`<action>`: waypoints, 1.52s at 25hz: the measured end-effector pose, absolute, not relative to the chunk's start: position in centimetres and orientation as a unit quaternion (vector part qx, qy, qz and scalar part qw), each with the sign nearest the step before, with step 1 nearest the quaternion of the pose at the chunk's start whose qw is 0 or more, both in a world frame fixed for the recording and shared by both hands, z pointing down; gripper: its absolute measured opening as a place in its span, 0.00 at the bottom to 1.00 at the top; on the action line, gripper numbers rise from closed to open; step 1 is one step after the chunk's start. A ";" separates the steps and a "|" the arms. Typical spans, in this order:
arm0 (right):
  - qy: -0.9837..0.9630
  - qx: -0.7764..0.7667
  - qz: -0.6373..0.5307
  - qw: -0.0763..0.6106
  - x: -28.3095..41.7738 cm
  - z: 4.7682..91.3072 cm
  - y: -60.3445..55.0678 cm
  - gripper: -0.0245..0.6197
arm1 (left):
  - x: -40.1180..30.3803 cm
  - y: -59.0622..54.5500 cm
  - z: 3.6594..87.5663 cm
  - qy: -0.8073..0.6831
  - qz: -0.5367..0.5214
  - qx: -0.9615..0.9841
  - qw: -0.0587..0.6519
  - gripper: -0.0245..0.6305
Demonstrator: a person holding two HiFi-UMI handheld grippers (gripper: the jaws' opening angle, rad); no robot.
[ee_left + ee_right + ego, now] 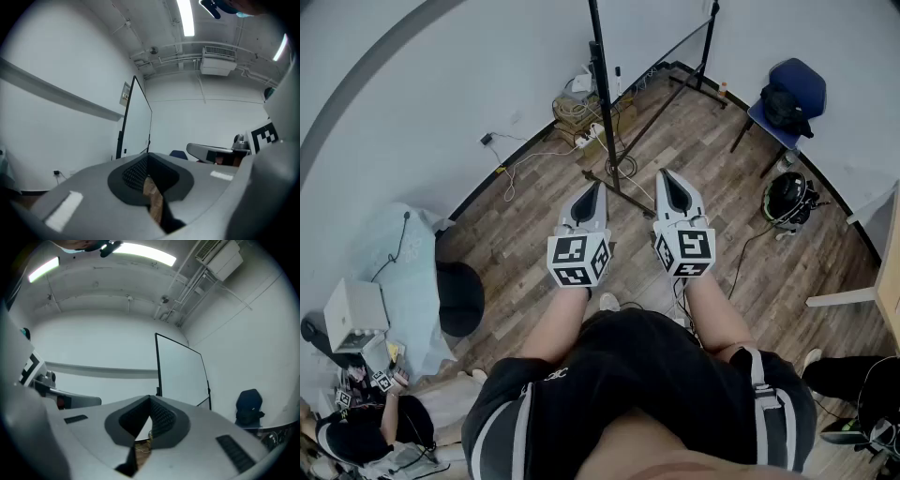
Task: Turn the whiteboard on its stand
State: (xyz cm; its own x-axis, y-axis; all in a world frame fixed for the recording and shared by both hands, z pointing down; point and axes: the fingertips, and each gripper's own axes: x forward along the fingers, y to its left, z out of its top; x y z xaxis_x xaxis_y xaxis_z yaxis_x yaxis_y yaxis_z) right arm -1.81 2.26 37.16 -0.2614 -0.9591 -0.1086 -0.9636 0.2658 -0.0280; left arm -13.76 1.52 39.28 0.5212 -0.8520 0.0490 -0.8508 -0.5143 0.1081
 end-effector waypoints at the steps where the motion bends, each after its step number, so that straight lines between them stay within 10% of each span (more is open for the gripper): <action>1: 0.796 -0.603 0.024 0.051 -1.9 37.1 2.3 0.05 | -13.8 1.5 39.2 -0.490 -0.006 0.870 0.060 0.05; 38: 0.771 -0.636 0.011 0.035 -7.1 38.5 -6.3 0.05 | -19.9 -9.1 40.8 -0.446 -0.022 0.891 0.075 0.05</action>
State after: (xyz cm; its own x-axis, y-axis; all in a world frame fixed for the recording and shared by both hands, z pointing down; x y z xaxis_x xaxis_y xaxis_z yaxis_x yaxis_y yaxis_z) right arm -7.07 -6.33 38.49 -0.1893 -0.9795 -0.0685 -0.9811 0.1916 -0.0277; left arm -19.86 -9.07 40.77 0.6004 -0.7993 0.0270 -0.7925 -0.5901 0.1538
